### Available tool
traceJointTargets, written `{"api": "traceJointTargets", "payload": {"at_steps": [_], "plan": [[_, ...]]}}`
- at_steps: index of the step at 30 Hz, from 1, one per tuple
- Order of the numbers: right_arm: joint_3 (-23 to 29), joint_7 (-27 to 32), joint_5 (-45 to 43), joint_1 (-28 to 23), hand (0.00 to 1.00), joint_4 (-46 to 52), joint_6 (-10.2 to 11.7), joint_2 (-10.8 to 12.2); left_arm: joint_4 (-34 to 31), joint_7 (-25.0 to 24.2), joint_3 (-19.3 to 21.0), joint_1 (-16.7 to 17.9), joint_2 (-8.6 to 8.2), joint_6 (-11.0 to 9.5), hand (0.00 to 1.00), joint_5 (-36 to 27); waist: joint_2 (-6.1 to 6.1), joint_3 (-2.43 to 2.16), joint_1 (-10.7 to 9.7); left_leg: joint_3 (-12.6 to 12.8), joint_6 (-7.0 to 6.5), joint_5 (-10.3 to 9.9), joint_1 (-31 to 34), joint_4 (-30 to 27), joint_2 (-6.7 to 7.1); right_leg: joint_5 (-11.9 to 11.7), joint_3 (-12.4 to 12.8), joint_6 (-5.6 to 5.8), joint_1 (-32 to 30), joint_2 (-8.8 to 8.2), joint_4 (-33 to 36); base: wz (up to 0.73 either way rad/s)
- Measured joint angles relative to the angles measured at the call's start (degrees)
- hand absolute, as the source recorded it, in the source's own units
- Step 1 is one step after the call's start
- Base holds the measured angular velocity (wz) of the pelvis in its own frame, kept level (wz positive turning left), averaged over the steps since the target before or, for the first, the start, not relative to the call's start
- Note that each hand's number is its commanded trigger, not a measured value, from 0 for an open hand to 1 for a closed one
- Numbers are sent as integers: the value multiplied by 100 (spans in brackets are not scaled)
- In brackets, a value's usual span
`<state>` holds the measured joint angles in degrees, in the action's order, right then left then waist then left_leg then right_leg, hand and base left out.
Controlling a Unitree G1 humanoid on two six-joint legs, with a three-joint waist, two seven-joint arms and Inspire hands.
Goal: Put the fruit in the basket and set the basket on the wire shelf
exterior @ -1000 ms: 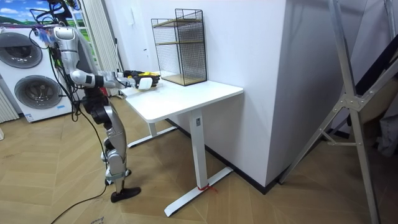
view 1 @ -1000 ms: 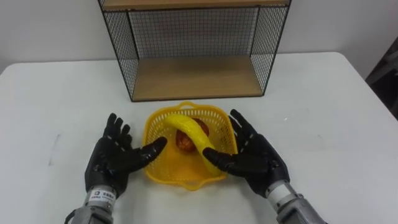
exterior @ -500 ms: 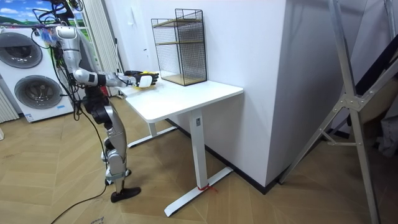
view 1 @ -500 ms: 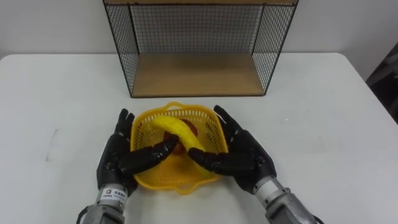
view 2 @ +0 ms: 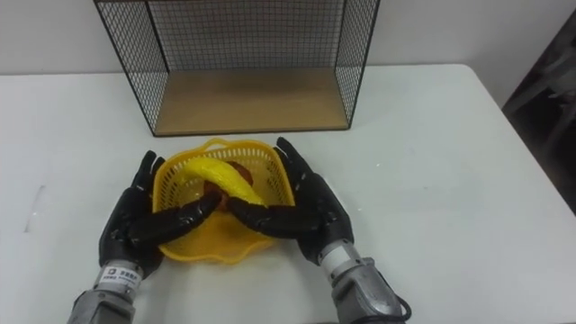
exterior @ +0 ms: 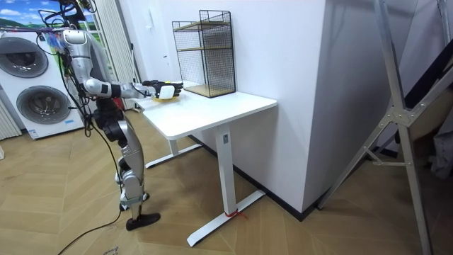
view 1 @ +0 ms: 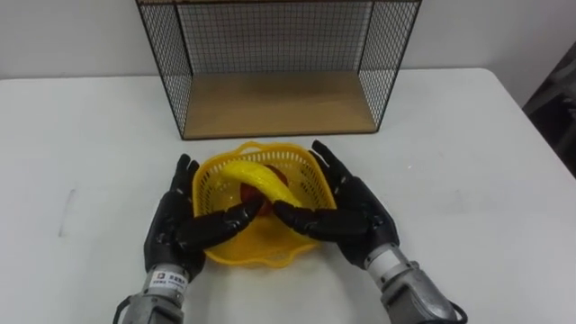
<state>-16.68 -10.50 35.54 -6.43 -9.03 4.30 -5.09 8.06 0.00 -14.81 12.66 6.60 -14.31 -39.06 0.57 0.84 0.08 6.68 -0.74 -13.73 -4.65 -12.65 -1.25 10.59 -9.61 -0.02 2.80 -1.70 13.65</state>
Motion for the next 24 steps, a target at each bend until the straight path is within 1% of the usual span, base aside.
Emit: {"api": "traceJointTargets", "payload": {"at_steps": [3, 8, 14, 18, 20, 22, 24], "plan": [[13, 9, 0, 33, 0, 0, 19, -1, 0, 0, -62, 0, 0, -26, 0, -2, -2, 1, -5, -1, 0, 0, 1, 7, 0, 0, -1, 0, -4, 1, 0, 0], [12, 32, 16, 94, 0, 1, 219, 0, 0, 0, -121, 0, 0, -63, 0, -2, 0, -1, -8, -1, 0, 0, 3, 4, -1, 0, 0, 0, -7, 1, -1, 0], [14, 35, 18, 96, 0, 1, 264, 1, 0, 0, -141, 0, -10, -67, 0, -3, -1, -1, -52, -1, 0, 0, 3, -11, -2, -1, 1, -1, -7, 1, -2, 0], [20, 36, 21, 95, 0, 1, 264, 0, 0, 0, -143, -10, -10, -48, 0, 0, -13, 2, -159, 16, 0, -1, 12, -9, -11, -5, -3, -8, -15, 5, 1, -1], [22, 78, 51, 97, 0, 46, 265, 0, -5, 0, -143, -94, -10, 16, 0, -1, -23, -10, -166, 54, 1, -1, 27, -12, -19, -14, 12, -19, -83, 8, 26, -8], [26, 136, 46, 98, 0, 115, 279, -4, -5, 0, -143, -180, -10, 36, 0, -1, -28, -11, -169, 95, 2, 0, 24, -24, -30, -18, 36, -26, -93, 16, 26, -11], [34, 177, 47, 98, 0, 182, 375, -6, -33, 0, -147, -281, -12, 38, 0, -1, -31, -13, -175, 118, 2, 0, 16, -26, -34, -19, 57, -26, -94, 21, 27, -8]]}}
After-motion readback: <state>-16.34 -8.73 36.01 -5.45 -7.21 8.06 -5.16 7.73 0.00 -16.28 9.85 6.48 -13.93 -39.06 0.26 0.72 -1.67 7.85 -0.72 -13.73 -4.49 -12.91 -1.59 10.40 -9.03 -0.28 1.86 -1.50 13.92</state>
